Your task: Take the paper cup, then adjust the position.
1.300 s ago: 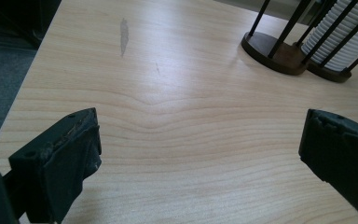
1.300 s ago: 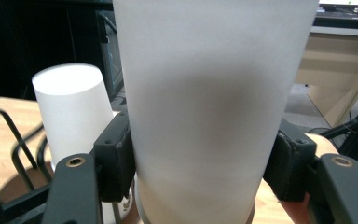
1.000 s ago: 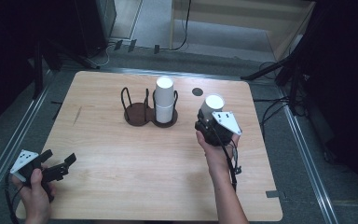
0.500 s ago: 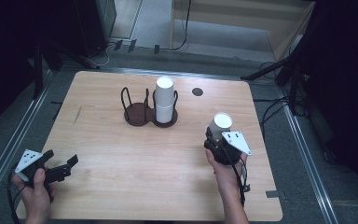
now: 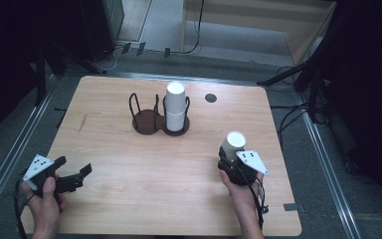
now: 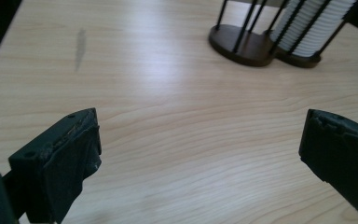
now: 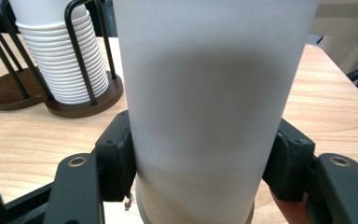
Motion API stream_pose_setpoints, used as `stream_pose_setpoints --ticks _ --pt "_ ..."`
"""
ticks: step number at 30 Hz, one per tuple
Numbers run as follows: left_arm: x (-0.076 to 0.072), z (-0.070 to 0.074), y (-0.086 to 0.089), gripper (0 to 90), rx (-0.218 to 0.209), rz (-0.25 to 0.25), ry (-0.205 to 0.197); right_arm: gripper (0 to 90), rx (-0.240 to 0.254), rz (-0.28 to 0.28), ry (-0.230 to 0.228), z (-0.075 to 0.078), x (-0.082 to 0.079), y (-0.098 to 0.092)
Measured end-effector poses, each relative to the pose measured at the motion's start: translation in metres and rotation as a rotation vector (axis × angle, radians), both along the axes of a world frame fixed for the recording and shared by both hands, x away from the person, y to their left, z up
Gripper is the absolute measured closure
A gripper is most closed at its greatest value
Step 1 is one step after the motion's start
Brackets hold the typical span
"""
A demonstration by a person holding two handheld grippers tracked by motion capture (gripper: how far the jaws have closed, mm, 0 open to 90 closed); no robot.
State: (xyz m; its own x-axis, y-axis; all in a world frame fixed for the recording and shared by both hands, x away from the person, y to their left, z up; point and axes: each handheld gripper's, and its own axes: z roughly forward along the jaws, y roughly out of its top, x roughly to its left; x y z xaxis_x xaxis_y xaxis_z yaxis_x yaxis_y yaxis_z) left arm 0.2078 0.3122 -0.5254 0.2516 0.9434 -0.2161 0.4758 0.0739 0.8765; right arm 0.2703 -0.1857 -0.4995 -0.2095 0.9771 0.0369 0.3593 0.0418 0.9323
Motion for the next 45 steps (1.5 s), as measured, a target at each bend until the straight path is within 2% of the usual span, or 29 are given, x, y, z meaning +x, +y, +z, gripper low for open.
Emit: stream_pose_setpoints --ticks 5,8,9,10,13,16,17,25,29,32,34,38,40,45 --pt "0.007 0.015 -0.022 0.0 0.009 -0.048 -0.024 36.0 -0.005 0.013 -0.004 0.001 -0.002 0.002" --pt "0.016 0.027 -0.037 0.0 -0.007 -0.07 -0.041 35.9 -0.003 0.018 0.003 0.0 -0.003 0.005" --pt "0.016 0.027 -0.037 0.0 -0.007 -0.07 -0.041 35.9 -0.001 0.019 0.007 0.0 -0.003 0.006" --pt "0.021 0.035 -0.047 0.0 -0.006 -0.089 -0.058 35.9 -0.004 0.023 0.008 -0.001 -0.004 0.007" --pt "0.024 0.041 -0.059 0.0 0.018 -0.126 -0.074 36.0 -0.012 0.034 0.013 -0.003 -0.005 0.01" --pt "0.024 0.04 -0.065 0.0 0.028 -0.153 -0.075 36.0 -0.013 0.043 0.018 -0.005 -0.006 0.014" --pt "0.025 0.038 -0.071 0.0 0.036 -0.18 -0.063 35.9 -0.018 0.052 0.025 -0.006 -0.006 0.017" --pt "0.026 0.036 -0.097 0.0 0.003 -0.287 -0.046 35.9 -0.04 0.105 0.046 -0.014 -0.011 0.038" --pt "0.027 0.038 -0.108 0.0 0.002 -0.33 -0.042 35.9 -0.054 0.129 0.043 -0.014 -0.014 0.047" --pt "0.027 0.038 -0.113 0.0 0.007 -0.343 -0.034 35.8 -0.067 0.143 0.044 -0.015 -0.016 0.052" --pt "0.027 0.04 -0.122 0.0 0.002 -0.381 -0.029 35.8 -0.064 0.152 0.046 -0.015 -0.017 0.056" --pt "0.025 0.042 -0.132 0.0 -0.006 -0.418 -0.029 35.8 -0.063 0.178 0.047 -0.016 -0.021 0.064" --pt "0.025 0.043 -0.134 1.6 -0.002 -0.42 -0.032 35.9 -0.068 0.184 0.045 -0.016 -0.022 0.067" --pt "0.025 0.044 -0.139 3.8 -0.015 -0.434 -0.022 35.8 -0.103 0.222 0.044 -0.018 -0.028 0.083"
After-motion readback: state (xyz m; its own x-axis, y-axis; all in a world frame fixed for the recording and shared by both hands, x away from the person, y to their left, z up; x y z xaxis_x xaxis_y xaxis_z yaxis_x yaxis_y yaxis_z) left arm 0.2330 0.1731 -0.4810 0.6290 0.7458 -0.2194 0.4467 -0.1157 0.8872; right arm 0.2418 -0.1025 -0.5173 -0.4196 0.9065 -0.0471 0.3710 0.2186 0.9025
